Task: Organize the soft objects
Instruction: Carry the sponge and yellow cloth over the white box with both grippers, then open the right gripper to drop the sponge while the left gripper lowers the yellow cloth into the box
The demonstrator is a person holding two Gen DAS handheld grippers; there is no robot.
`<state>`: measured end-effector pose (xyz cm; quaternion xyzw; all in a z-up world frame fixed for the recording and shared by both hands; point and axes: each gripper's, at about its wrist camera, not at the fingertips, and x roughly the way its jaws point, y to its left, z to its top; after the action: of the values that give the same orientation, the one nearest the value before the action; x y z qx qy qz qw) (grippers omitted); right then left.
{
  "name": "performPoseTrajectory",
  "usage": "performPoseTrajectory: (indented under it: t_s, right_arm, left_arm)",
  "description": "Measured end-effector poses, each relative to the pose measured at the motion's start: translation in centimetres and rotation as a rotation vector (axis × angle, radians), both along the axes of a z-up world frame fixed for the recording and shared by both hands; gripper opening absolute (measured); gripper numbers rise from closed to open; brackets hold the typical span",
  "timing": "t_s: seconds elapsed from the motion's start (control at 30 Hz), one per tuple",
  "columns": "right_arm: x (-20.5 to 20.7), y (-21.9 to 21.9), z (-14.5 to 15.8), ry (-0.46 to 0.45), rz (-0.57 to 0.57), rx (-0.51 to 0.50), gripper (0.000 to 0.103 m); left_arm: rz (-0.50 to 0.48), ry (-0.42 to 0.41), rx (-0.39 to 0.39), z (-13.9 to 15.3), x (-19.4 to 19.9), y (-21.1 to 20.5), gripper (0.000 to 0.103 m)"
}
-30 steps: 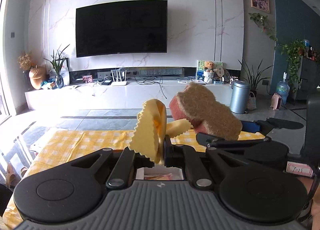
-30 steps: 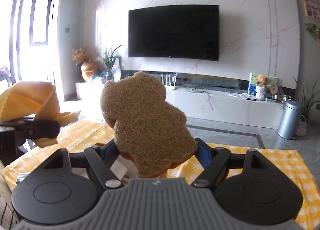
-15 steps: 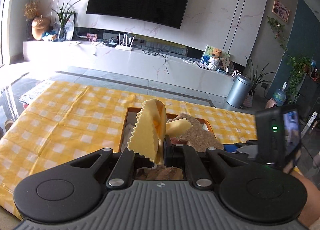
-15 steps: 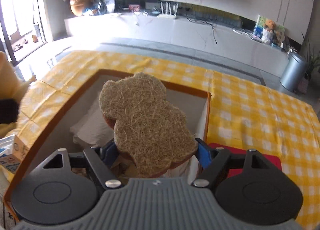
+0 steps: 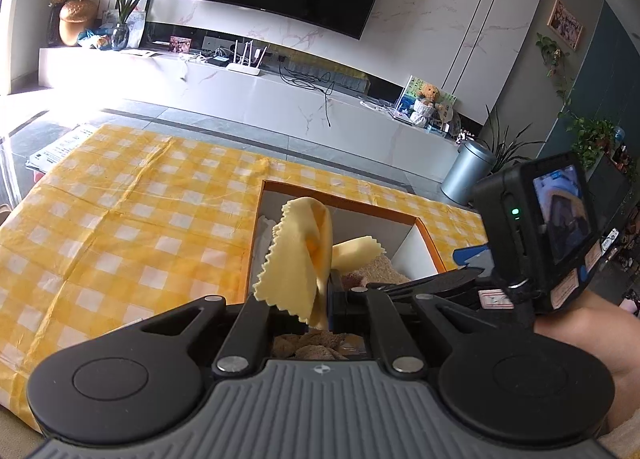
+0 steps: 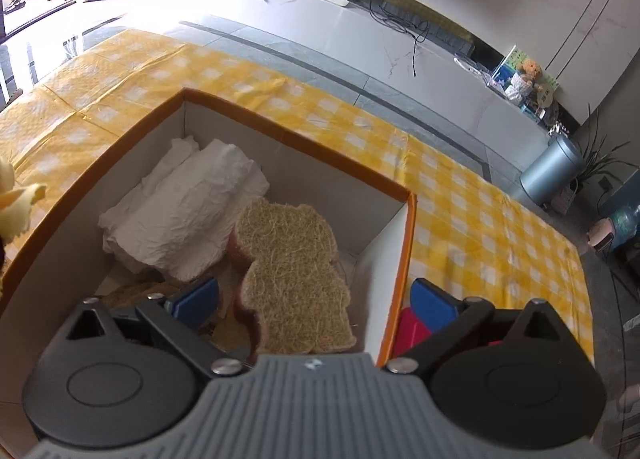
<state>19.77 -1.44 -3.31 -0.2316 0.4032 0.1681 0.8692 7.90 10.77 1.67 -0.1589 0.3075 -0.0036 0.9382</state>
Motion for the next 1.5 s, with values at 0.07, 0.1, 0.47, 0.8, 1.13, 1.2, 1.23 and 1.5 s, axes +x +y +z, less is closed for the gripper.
performPoseTrajectory:
  t_s: [0.07, 0.1, 0.47, 0.8, 1.13, 1.2, 1.23, 1.5]
  right_arm:
    - [-0.7, -0.3, 0.9, -0.047, 0.061, 0.031, 0.065]
    - [-0.4, 0.1, 1.0, -0.035, 0.075, 0.033, 0.016]
    - [3.0, 1.9, -3.0, 0.104, 0.070, -0.009, 0.000]
    - [3.7, 2.3, -3.9, 0.148, 0.092, -0.021, 0.000]
    - [2.4, -3.3, -1.1, 0.082, 0.031, 0.271, 0.005]
    - [1.7, -4.8, -0.3, 0.061, 0.012, 0.335, 0.005]
    - [1.5, -5.3, -0.1, 0.053, -0.003, 0.362, 0.005]
    - [0.6, -7.6, -0.6, 0.078, -0.021, 0.504, 0.005]
  left_arm:
    - [-0.002, 0.015, -0.002, -0.4, 0.2, 0.0, 0.009]
    - [-0.007, 0.026, -0.001, -0.6, 0.4, -0.1, 0.009]
    - [-0.080, 0.083, 0.014, -1.9, 1.1, -2.1, 0.009]
    - [-0.115, 0.123, 0.028, -2.4, 1.1, -3.2, 0.009]
    - [-0.245, 0.123, 0.051, -2.9, 1.6, -4.6, 0.009]
    - [-0.281, 0.142, 0.073, -3.3, 1.9, -5.2, 0.009]
    - [-0.300, 0.163, 0.088, -3.7, 2.3, -5.6, 0.009]
    - [-0.412, 0.292, 0.205, -6.3, 4.8, -8.1, 0.010]
